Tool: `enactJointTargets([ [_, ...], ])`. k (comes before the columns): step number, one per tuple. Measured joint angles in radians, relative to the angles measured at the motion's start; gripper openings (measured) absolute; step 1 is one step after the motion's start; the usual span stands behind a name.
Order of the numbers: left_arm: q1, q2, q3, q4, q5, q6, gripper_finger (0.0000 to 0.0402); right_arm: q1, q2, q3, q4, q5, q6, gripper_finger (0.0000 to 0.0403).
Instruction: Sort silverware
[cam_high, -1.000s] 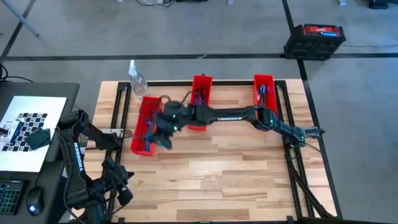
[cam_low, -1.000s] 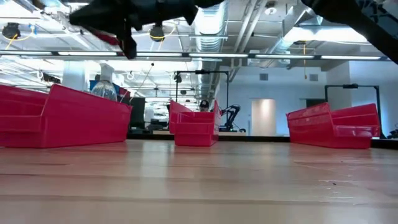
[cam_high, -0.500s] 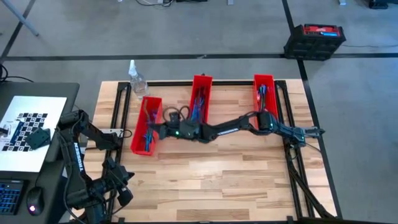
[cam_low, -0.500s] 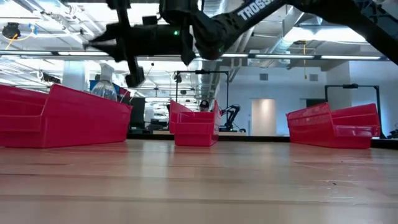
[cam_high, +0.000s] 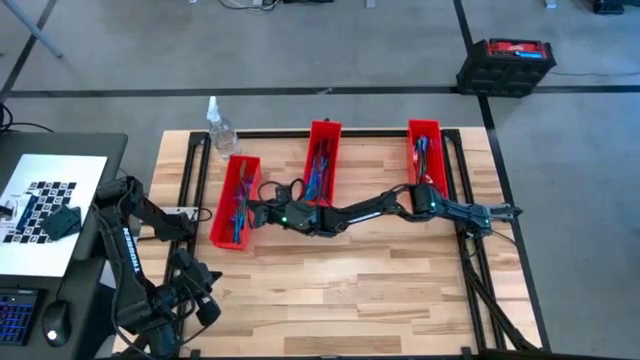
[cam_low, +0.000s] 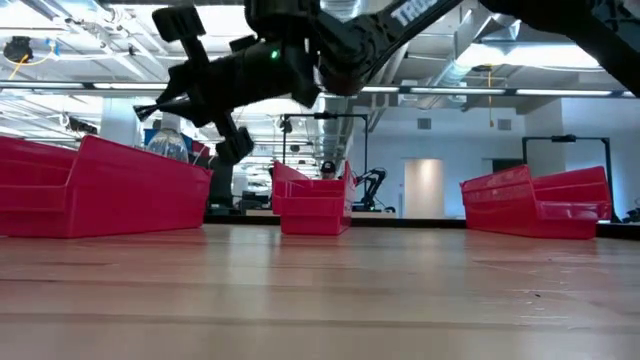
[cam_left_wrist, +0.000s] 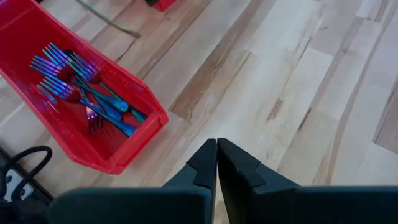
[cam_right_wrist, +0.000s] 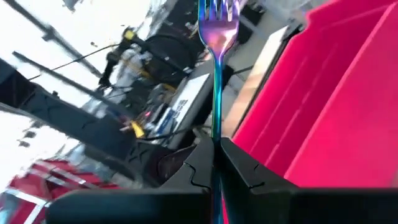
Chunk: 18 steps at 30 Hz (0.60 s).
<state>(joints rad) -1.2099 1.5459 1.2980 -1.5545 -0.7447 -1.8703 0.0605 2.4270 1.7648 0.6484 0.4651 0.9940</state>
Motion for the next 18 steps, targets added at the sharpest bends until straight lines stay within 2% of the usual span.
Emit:
enactJointTargets([
  [5,0.001,0.000,0.000,0.001,-0.001,-0.001,0.0000,-0.004,0.076,0.080,0.030,-0.067,0.031,0.0000],
  [12,0.001,0.000,0.000,0.009,-0.001,-0.007,0.0000,-0.017,0.100,0.123,0.023,-0.001,0.079,0.0000],
  [18,0.001,0.000,0.000,0.005,-0.001,-0.007,0.0000,-0.026,0.100,0.123,-0.002,0.008,0.117,0.0003],
])
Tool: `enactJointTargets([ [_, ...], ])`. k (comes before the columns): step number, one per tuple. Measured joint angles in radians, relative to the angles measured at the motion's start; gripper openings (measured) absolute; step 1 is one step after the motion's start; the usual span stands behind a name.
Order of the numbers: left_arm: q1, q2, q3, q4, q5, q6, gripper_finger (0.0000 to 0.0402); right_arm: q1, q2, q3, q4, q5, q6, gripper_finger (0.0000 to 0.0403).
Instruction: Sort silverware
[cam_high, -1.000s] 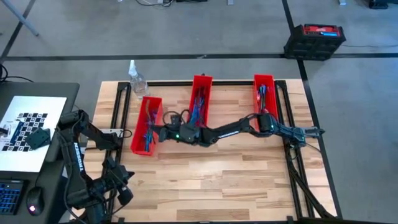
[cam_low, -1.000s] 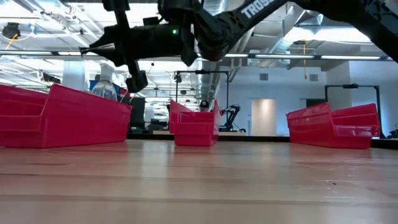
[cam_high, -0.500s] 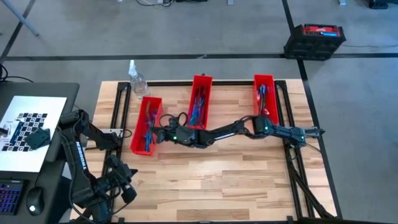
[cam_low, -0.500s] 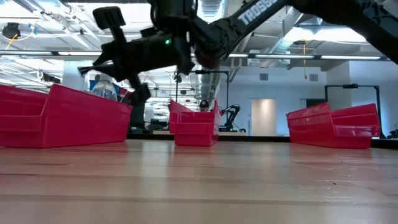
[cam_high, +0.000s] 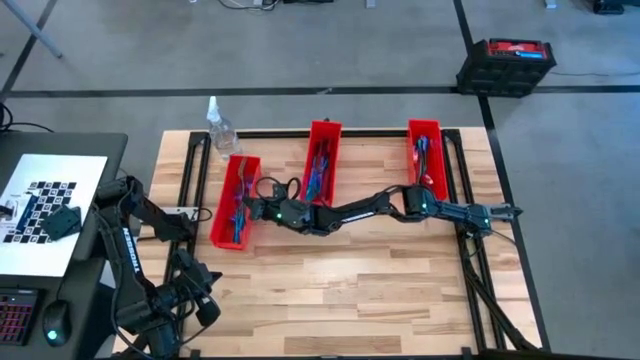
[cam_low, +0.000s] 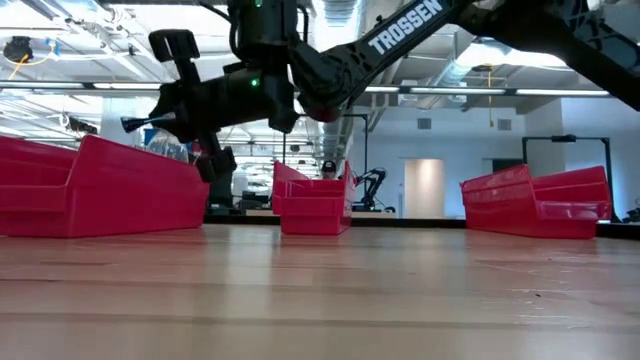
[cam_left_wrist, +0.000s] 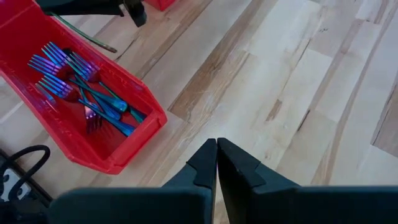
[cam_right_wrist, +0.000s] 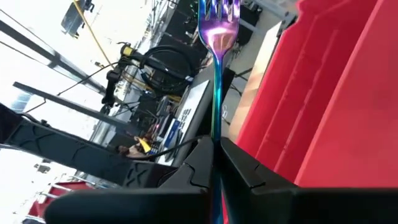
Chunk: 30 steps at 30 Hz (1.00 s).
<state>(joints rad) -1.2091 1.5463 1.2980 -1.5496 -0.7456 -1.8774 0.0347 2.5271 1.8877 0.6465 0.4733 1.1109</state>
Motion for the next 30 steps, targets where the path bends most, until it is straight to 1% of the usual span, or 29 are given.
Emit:
enactJointTargets([
  [8,0.000,0.000,0.000,-0.004,0.000,0.000,0.0000,0.004,0.000,0.000,-0.046,-0.004,0.071,0.0026],
  [14,0.000,0.000,0.000,-0.004,0.000,-0.001,0.0000,0.000,0.000,0.000,-0.038,-0.014,0.092,0.0048],
  [17,0.000,0.000,0.000,-0.004,0.000,-0.002,0.0000,-0.005,0.000,0.021,-0.061,-0.052,0.095,0.0061],
  [20,0.000,0.000,0.000,-0.004,0.000,-0.004,0.0000,-0.005,0.000,0.049,-0.079,-0.056,0.087,0.0074],
  [23,0.000,0.000,0.000,-0.004,0.000,-0.006,0.0000,-0.005,0.000,0.059,-0.084,-0.060,0.055,0.0089],
  [24,0.000,0.000,0.000,-0.004,0.000,-0.010,0.0000,-0.005,0.000,0.059,-0.086,-0.084,0.034,0.0094],
  [25,0.000,0.000,0.000,-0.003,0.000,-0.013,0.0000,-0.008,0.000,0.059,-0.087,-0.148,-0.002,0.0098],
  [26,0.000,0.000,0.000,-0.002,0.000,-0.014,0.0000,-0.012,-0.004,0.059,-0.090,-0.243,-0.047,0.0100],
  [30,0.000,0.000,0.000,0.022,0.000,0.017,0.0000,-0.028,-0.045,0.058,-0.096,-0.764,-0.224,0.0102],
])
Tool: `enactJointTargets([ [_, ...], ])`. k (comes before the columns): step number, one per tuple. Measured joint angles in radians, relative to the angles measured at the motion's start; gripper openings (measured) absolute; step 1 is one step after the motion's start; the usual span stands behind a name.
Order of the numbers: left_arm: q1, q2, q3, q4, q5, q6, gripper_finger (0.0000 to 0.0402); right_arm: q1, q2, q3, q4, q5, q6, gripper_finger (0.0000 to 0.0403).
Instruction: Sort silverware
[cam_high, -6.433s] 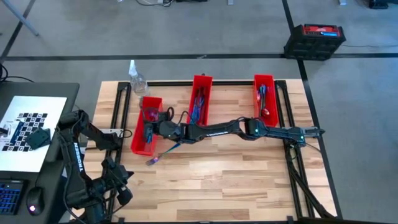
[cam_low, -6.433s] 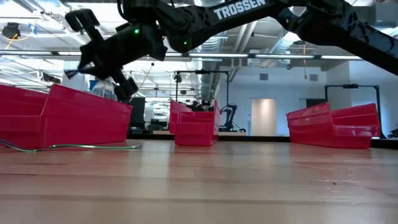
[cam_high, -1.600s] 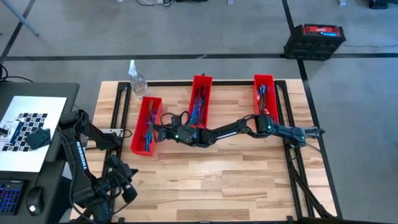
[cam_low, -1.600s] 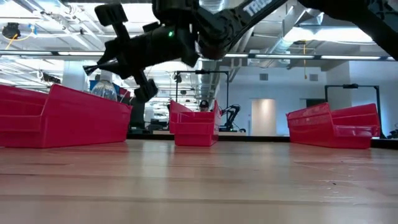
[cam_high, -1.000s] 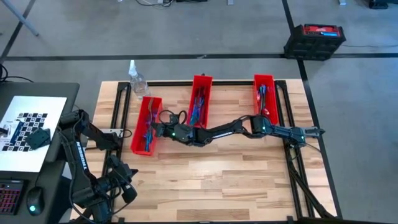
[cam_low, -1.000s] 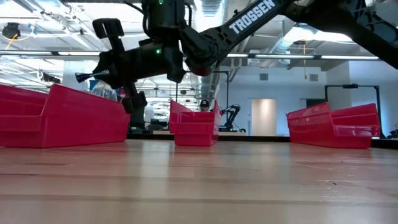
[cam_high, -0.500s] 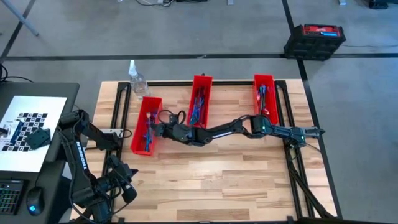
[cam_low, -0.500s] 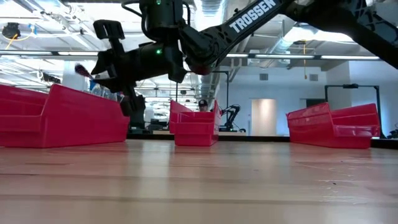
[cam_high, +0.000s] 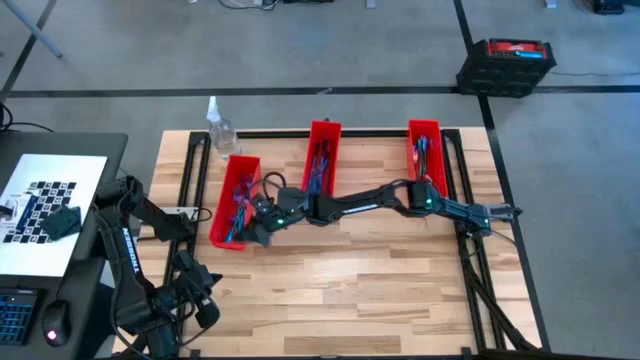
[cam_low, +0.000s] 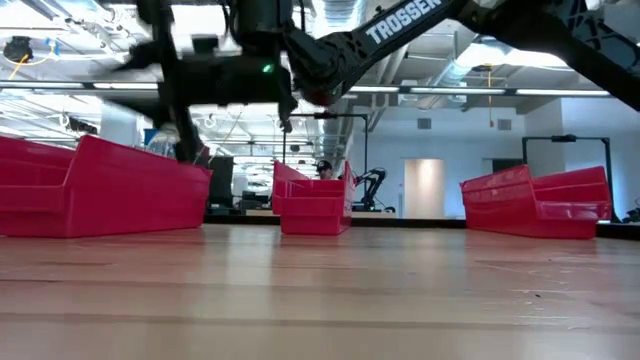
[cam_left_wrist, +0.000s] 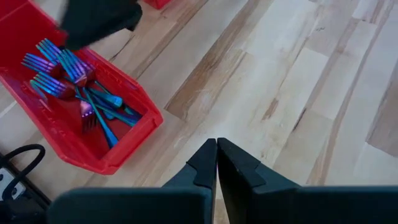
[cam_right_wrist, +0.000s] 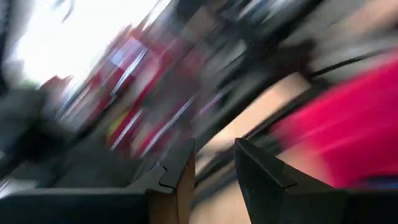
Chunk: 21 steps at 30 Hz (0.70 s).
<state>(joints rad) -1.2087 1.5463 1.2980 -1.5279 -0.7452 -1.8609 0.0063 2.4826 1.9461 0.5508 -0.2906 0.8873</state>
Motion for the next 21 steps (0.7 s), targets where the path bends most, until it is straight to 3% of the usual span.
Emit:
enactJointTargets([
  [3,0.002,0.000,0.000,0.006,0.000,0.036,0.0000,-0.003,-0.069,0.001,-0.117,-0.346,-0.048,0.0100],
  [5,0.007,0.000,0.000,0.007,0.000,0.055,0.0000,0.008,-0.131,0.002,-0.344,-0.417,-0.170,0.0095],
  [7,0.018,0.000,0.000,0.007,0.000,0.079,0.0000,0.026,-0.203,0.001,-0.658,-0.362,-0.384,0.0085],
  [10,0.041,0.000,0.000,0.008,0.000,0.123,0.0000,0.061,-0.311,0.001,-1.080,-0.126,-0.671,0.0068],
  [12,0.062,0.000,0.000,0.008,-0.002,0.152,0.0000,0.086,-0.370,0.000,-1.280,0.008,-0.761,0.0058],
  [16,0.104,0.000,0.000,0.022,-0.039,0.216,0.0000,0.118,-0.508,-0.097,-1.432,0.081,-0.790,0.0036],
  [21,0.141,0.000,0.000,0.080,-0.120,0.274,0.0000,0.145,-0.799,-0.406,-1.392,0.156,-0.715,0.0005],
])
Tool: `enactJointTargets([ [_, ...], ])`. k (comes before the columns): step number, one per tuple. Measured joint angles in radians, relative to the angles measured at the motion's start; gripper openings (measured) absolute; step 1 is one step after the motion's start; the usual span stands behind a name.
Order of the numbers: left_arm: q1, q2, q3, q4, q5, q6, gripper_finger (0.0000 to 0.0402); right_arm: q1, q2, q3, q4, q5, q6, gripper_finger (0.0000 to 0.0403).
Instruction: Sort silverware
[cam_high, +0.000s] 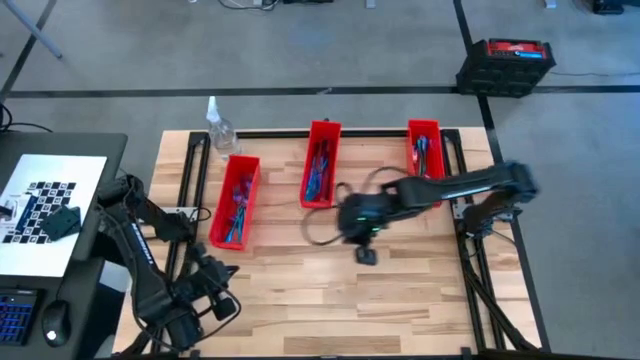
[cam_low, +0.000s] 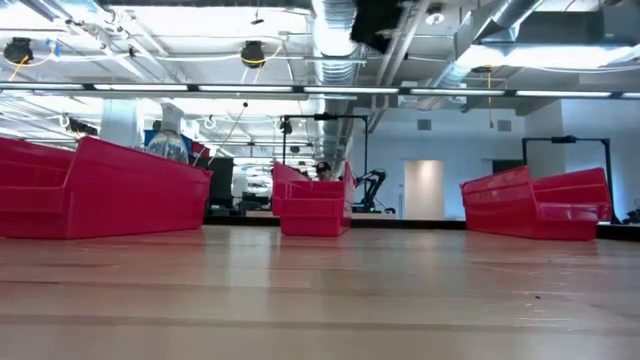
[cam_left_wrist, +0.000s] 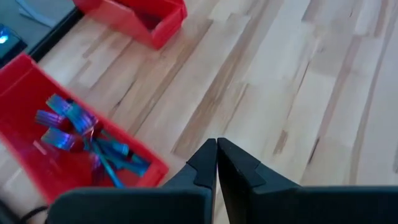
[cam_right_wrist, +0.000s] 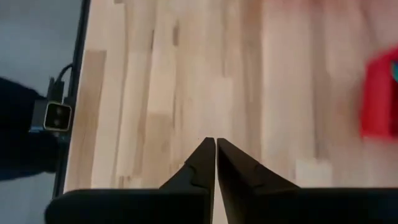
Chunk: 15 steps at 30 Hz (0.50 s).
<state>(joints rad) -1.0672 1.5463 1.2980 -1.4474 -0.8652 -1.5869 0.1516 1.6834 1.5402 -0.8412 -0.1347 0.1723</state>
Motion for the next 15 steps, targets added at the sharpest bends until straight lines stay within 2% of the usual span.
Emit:
enactJointTargets([
  [3,0.019,0.000,0.000,0.028,-0.008,0.017,0.0000,-0.006,-0.208,-0.248,0.116,0.023,0.051,0.0001],
  [9,0.071,0.000,0.000,0.054,-0.049,0.020,0.0000,-0.047,-0.593,-0.712,0.459,0.033,0.124,0.0000],
  [15,0.142,0.000,0.000,0.098,-0.140,0.024,0.0000,-0.057,-0.830,-1.008,0.780,0.033,0.120,0.0000],
])
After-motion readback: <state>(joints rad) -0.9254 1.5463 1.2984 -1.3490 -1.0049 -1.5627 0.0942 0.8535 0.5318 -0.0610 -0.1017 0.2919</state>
